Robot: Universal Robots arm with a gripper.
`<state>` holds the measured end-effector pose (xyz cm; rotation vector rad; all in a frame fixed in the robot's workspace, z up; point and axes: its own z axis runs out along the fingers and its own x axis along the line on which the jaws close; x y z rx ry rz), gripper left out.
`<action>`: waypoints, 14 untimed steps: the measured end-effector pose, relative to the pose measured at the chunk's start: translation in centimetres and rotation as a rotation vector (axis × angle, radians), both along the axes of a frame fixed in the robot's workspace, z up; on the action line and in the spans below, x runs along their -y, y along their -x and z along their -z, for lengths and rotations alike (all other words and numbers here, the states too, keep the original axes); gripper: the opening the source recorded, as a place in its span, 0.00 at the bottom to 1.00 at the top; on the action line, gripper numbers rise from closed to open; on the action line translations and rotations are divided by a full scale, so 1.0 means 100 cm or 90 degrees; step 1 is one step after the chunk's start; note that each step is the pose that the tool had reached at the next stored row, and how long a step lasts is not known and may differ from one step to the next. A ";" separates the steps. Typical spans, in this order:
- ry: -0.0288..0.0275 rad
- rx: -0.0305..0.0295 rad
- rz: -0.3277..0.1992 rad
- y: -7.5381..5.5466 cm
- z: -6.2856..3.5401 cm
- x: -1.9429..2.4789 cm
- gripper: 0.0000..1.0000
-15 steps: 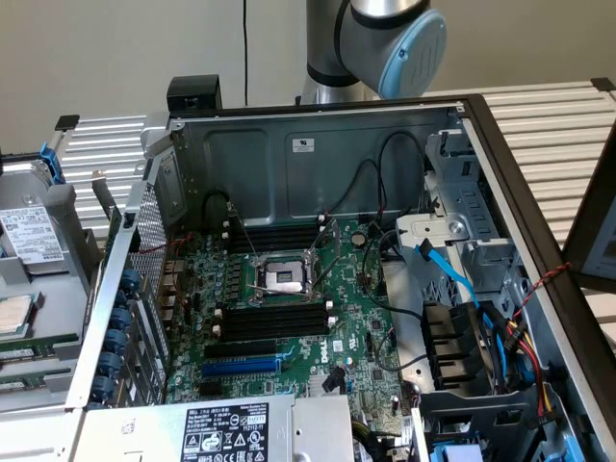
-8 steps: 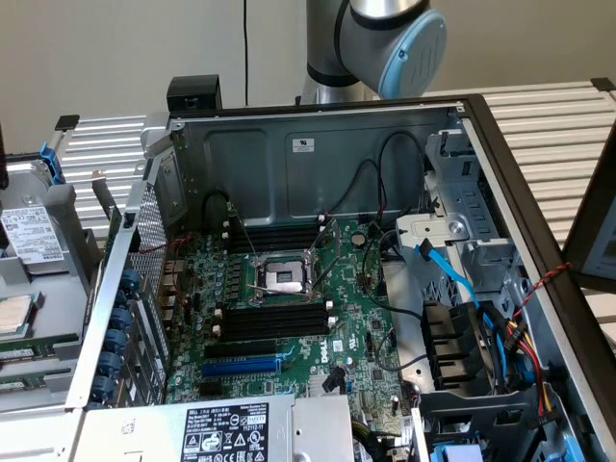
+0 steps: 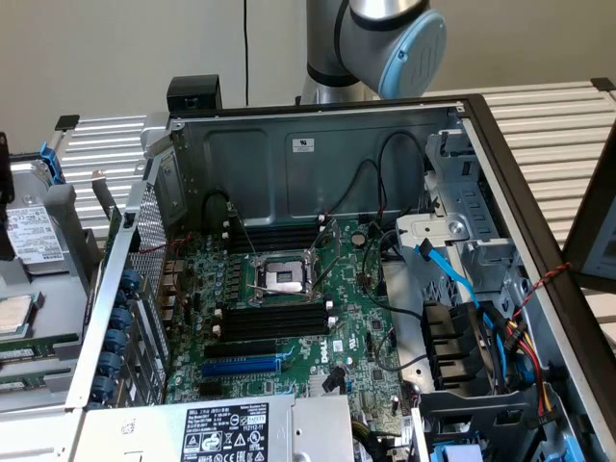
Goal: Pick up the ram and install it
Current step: 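Pick up the ram and move it above insertion slot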
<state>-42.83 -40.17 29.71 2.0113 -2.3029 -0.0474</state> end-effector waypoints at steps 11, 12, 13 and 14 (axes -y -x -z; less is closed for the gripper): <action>0.0000 0.0000 -0.007 0.001 0.0202 -0.0004 0.54; 0.0000 0.0000 -0.007 0.001 0.0221 -0.0004 0.54; 0.0000 0.0000 -0.007 0.002 0.0238 -0.0003 0.54; 0.0000 0.0000 -0.007 0.002 0.0255 -0.0003 0.54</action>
